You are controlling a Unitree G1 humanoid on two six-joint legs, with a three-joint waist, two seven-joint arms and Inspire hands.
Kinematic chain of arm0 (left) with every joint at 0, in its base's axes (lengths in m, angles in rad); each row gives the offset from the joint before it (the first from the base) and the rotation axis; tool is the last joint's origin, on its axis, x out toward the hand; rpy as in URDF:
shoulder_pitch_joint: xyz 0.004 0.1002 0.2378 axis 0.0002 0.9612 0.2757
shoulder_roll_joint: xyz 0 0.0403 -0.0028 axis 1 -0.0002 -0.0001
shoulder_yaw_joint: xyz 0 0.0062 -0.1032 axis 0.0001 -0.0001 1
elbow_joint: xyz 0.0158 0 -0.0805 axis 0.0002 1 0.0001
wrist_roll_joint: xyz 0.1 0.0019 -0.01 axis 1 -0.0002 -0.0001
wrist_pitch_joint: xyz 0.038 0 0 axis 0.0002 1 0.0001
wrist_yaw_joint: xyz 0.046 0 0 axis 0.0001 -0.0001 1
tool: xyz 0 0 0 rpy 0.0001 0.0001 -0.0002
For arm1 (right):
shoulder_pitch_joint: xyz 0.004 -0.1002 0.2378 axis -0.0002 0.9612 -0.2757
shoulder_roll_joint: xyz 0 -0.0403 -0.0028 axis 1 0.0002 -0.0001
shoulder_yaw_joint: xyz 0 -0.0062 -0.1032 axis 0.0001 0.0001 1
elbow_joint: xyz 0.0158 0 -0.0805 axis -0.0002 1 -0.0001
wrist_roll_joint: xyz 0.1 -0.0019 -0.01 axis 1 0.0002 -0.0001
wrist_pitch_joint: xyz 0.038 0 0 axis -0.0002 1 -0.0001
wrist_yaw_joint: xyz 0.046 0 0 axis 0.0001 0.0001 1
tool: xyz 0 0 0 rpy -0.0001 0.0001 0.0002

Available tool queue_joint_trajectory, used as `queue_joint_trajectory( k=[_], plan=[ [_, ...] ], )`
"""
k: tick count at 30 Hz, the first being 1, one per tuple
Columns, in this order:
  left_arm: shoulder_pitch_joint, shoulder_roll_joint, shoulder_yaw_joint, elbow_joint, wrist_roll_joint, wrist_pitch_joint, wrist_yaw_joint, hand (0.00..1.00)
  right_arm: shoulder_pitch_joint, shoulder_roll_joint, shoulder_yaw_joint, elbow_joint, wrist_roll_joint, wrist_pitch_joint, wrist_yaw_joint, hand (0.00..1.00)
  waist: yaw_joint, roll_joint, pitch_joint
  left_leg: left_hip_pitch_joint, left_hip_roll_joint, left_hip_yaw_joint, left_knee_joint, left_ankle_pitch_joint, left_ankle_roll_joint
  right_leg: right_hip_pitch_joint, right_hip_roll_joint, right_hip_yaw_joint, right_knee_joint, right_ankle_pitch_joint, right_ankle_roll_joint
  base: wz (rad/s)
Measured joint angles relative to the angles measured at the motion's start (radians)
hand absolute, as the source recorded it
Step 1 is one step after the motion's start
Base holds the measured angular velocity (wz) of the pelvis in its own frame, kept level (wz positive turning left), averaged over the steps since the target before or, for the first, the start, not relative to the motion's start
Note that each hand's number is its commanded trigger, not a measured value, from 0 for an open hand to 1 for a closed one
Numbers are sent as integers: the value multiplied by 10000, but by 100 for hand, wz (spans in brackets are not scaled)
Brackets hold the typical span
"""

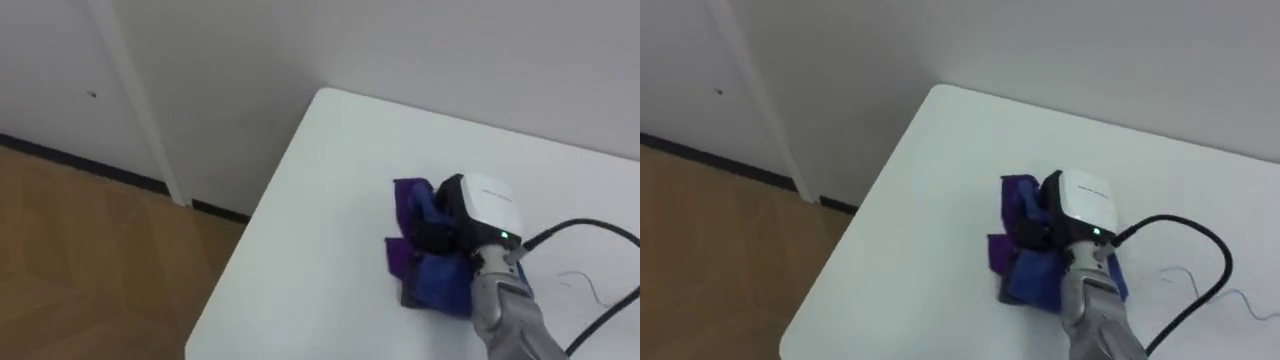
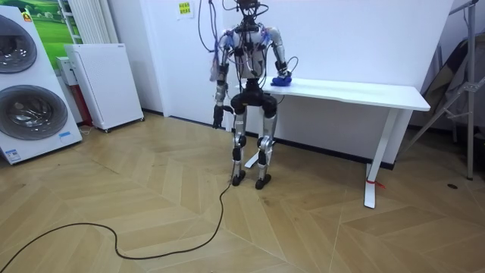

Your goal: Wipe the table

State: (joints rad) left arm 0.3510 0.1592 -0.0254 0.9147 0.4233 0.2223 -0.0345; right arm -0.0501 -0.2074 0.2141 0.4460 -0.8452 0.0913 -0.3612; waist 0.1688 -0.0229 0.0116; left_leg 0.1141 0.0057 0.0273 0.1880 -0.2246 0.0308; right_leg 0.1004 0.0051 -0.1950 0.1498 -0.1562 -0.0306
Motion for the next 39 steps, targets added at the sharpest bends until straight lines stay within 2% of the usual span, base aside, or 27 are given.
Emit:
queue_joint_trajectory(
  k=[1, 3, 4, 7, 9, 11, 12, 13, 15, 16, 17, 18, 19, 21, 24, 26, 28, 29, 30, 31, 32, 33, 34, 35, 36, 38, 39],
  plan=[
    [30, -3, 0, -8, -27, 2, -11, 0, 46, -5, -21, 56, 28, -146, -113, 100, -59, 5, -3, 6, -2, 5, 6, 0, -1, 14, -33, 1, 4, -21, 2, 19],
    [-28, 1, 55, -9, 11, -3, -40, 0, 117, -2, -153, 696, 86, -885, -909, 100, -482, 52, -43, 42, -14, 54, 24, 0, -1, 92, -83, -1, 10, -38, 25, 21],
    [-43, 0, 104, 16, 29, -43, -36, 0, 154, -1, -238, 872, 112, -1030, -1138, 100, -581, 70, -53, 64, -30, 70, 26, 1, 0, 123, -104, 11, 15, -53, 49, 21],
    [-304, 39, 517, 95, 303, -282, -2, 0, 935, -26, -1287, 1364, 594, -1524, -2336, 100, -856, 138, -105, 218, -37, 940, 74, -33, 58, 82, -339, 52, 465, -346, 230, 6],
    [-479, 89, 1441, 290, 422, -476, 102, 0, 1522, -218, -2114, 1710, 1422, -1697, -3151, 100, -863, 187, -204, 241, 38, 1995, 179, -213, 299, -534, -465, 321, 1536, -586, 332, -51],
    [-606, 289, 2081, 495, 443, -490, 158, 0, 1634, -492, -2577, 2325, 2052, -1785, -3485, 100, -955, 185, -224, 283, 117, 2348, 206, -280, 390, -867, -543, 225, 2052, -541, 406, -59],
    [-573, 380, 2503, 508, 495, -499, 255, 0, 1647, -640, -2972, 2821, 2421, -1801, -3618, 100, -1155, 221, -248, 193, 250, 2566, 268, -392, 431, -999, -634, 25, 2333, -462, 626, -42],
    [-509, 419, 2689, 500, 478, -516, 277, 0, 1681, -716, -3180, 3023, 2699, -1800, -3637, 100, -1184, 228, -288, 178, 320, 2818, 315, -442, 442, -1109, -815, -148, 2643, -466, 732, -32],
    [-417, 675, 2811, 320, 412, -575, 324, 0, 2037, -1086, -3709, 3719, 3563, -1782, -3719, 100, -1331, 248, -304, 265, 590, 3426, 520, -588, 413, -1577, -1991, -598, 3741, -697, 988, -28],
    [-414, 773, 2788, 352, 392, -597, 305, 0, 2132, -1148, -3760, 3892, 3747, -1782, -3727, 100, -1381, 234, -299, 270, 697, 3575, 582, -628, 382, -1648, -2234, -546, 3802, -674, 1025, -26],
    [-455, 931, 2796, 419, 401, -625, 262, 0, 2268, -1176, -3947, 4193, 4029, -1782, -3743, 100, -1393, 174, -290, 224, 902, 3766, 740, -690, 323, -1780, -2655, -499, 3654, -596, 1138, -31],
    [-478, 1016, 2788, 420, 414, -626, 239, 0, 2437, -1168, -4103, 4428, 4191, -1782, -3735, 100, -1407, 102, -313, 118, 1099, 3732, 939, -771, 246, -1836, -2886, -456, 3143, -450, 1304, -29],
    [-494, 1045, 2789, 420, 416, -625, 231, 0, 2537, -1159, -4186, 4504, 4194, -1779, -3709, 100, -1419, 70, -320, 70, 1192, 3699, 1034, -807, 210, -1788, -2990, -375, 2795, -323, 1325, -4],
    [-585, 1045, 2670, 392, 393, -681, 173, 0, 2931, -1059, -4615, 4487, 4191, -1726, -3450, 100, -1691, 6, -312, -243, 1571, 3319, 1540, -975, 115, -1299, -3100, -237, 1580, 334, 1425, 34],
    [-842, 1064, 2071, 255, 378, -691, 231, 0, 3223, -786, -4652, 3941, 4136, -1553, -3272, 100, -1651, -150, -282, -428, 1831, 3058, 1887, -1067, -99, -792, -3071, -317, 787, 1018, 1571, 23],
    [-891, 1027, 1616, 268, 385, -693, 236, 0, 3109, -586, -4584, 3447, 3986, -1322, -3168, 100, -1404, -190, -273, -507, 2082, 3253, 2105, -1132, -324, -819, -2950, -293, 735, 1263, 1567, -38],
    [-988, 921, 1390, 510, 362, -727, 238, 0, 2703, -383, -4266, 2755, 3198, -802, -2851, 100, -1078, -219, -257, -556, 2289, 3183, 2166, -1074, -606, -901, -2620, -289, 691, 1293, 1526, -78],
    [-1065, 849, 1233, 700, 214, -761, 240, 0, 2252, -317, -3723, 2191, 2588, -419, -2439, 100, -757, -234, -247, -612, 2377, 2898, 2151, -1037, -834, -1067, -2276, -272, 704, 1308, 1497, -93],
    [-1125, 779, 1146, 788, 207, -777, 241, 0, 1620, -201, -2947, 1712, 1841, -193, -1976, 100, -644, -241, -240, -830, 2506, 2376, 2158, -985, -1105, -1112, -1801, -482, 737, 1392, 1379, -81],
    [-1191, 786, 1086, 803, 178, -792, 260, 0, 1358, -108, -2554, 1385, 1336, -106, -1774, 100, -606, -267, -227, -980, 2578, 2138, 2163, -939, -1252, -1085, -1588, -682, 821, 1590, 1232, -37],
    [-1393, 725, 848, 949, 0, -874, 336, 0, 744, -2, -1807, 905, 541, -74, -1473, 100, -449, -247, -137, -1281, 2681, 1891, 2165, -787, -1560, -1066, -1352, -1411, 687, 1068, 1222, 26],
    [-1753, 544, 606, 1154, -4, -1041, 352, 0, 101, -11, -1249, 629, 3, -108, -1196, 100, -438, -17, 35, -1620, 2955, 1450, 2160, -583, -1842, -1186, -1092, -1853, 920, 716, 963, 50],
    [-1860, 496, 432, 1183, -2, -1147, 346, 0, -144, -19, -1068, 459, -237, -80, -1013, 100, -390, -29, 50, -1753, 3024, 1317, 2136, -476, -1887, -1307, -1073, -1969, 1128, 449, 848, 74],
    [-1880, 427, 139, 1176, 5, -1357, 316, 0, -505, -17, -703, 218, -650, -15, -615, 100, -156, 40, 51, -1972, 2997, 1296, 2234, -296, -1890, -1603, -1093, -2101, 1570, -44, 698, 63],
    [-1755, 411, 119, 1163, -4, -1449, 302, 0, -643, -1, -417, -84, -1023, -2, -260, 100, 81, 87, 57, -2150, 2870, 1373, 2475, -273, -1853, -1738, -1069, -2218, 1908, -379, 554, 52],
    [-1441, 435, 140, 1125, -7, -1302, 301, 0, -713, -37, -37, -411, -1198, -49, 159, 100, 220, 232, 93, -2256, 2623, 1350, 2723, -210, -1721, -1720, -936, -2137, 2098, -653, 332, 54],
    [-1113, 421, 146, 1128, -103, -1178, 264, 0, -710, -82, 61, -475, -1199, -102, 343, 100, 324, 332, 25, -2208, 2530, 1341, 2719, -196, -1697, -1676, -829, -1939, 2127, -765, 260, 42]
  ],
)
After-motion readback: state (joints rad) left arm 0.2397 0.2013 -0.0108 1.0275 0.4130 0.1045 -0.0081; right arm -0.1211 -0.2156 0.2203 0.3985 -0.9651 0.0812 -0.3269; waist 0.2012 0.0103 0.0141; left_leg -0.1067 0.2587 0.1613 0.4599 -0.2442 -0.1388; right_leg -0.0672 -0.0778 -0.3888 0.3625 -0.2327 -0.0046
